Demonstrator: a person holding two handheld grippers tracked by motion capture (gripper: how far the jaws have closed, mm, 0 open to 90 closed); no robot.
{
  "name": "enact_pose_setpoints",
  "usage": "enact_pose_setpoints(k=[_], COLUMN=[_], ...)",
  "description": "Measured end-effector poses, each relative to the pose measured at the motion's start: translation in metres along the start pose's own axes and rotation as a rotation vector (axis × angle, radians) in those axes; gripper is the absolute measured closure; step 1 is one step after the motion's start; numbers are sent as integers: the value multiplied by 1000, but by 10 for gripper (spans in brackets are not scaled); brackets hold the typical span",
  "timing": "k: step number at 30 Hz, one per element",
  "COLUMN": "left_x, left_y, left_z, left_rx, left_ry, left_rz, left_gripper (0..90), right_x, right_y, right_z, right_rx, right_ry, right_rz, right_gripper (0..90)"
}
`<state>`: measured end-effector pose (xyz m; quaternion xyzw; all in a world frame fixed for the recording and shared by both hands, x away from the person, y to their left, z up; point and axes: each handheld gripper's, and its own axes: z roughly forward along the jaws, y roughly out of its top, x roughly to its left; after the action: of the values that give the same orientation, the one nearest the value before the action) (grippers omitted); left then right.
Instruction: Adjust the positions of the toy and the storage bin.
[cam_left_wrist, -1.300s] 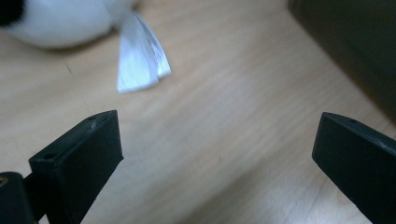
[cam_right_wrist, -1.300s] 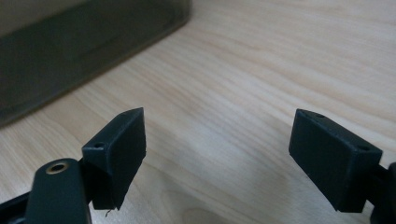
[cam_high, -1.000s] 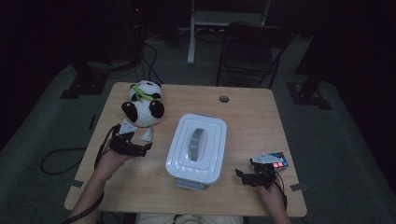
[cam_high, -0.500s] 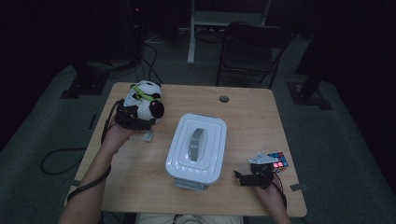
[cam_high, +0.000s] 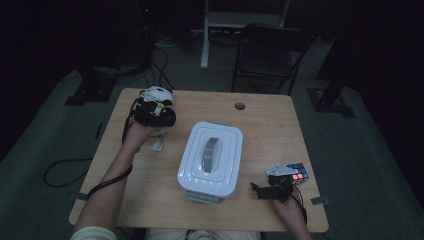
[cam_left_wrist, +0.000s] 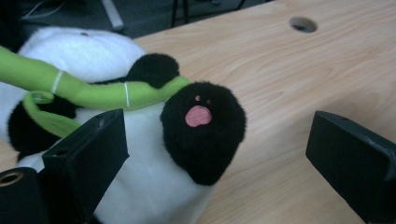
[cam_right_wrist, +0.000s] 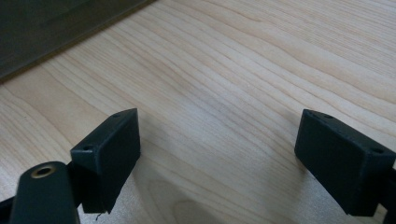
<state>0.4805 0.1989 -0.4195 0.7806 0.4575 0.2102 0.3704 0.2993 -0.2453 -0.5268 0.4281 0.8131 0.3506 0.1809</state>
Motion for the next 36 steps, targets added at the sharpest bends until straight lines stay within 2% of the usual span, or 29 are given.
enact_pose_setpoints(k=[3, 5, 6, 10, 12, 14, 16, 18, 20, 22, 25, 33, 36], left_x=[0, 1, 1, 0, 0, 1, 0, -2, -6, -7, -6, -4, -5], left_y=[1, 0, 0, -1, -1, -1, -1, -2, -1, -1, -4, -16, -22], left_z=[11, 17, 21, 28, 29, 29, 30, 29, 28, 26, 21, 2, -5], left_rx=[21, 26, 33, 51, 43, 34, 34, 29, 33, 31, 21, 14, 8], left_ry=[10, 22, 19, 40, 53, 44, 44, 14, 30, 41, 41, -17, -43], left_rz=[-22, -36, -43, -28, -25, -24, -12, -8, 17, 11, 4, 15, 33], left_gripper=[64, 149, 156, 177, 243, 323, 344, 479, 562, 604, 649, 671, 670], right_x=[0, 0, 0, 0, 0, 0, 0, 0, 0, 0, 0, 0, 0], right_y=[0, 0, 0, 0, 0, 0, 0, 0, 0, 0, 0, 0, 0], right_z=[0, 0, 0, 0, 0, 0, 0, 0, 0, 0, 0, 0, 0], right_rx=[0, 0, 0, 1, 1, 1, 1, 1, 1, 1, 1, 1, 1], right_ry=[-1, -1, -1, -2, -2, -5, -5, -6, -6, -7, -8, -9, -9], right_rz=[0, 0, 0, 2, 2, 4, 5, 4, 5, 7, 8, 10, 10], right_gripper=[140, 140, 140, 140, 140, 140, 140, 140, 140, 140, 140, 140, 140])
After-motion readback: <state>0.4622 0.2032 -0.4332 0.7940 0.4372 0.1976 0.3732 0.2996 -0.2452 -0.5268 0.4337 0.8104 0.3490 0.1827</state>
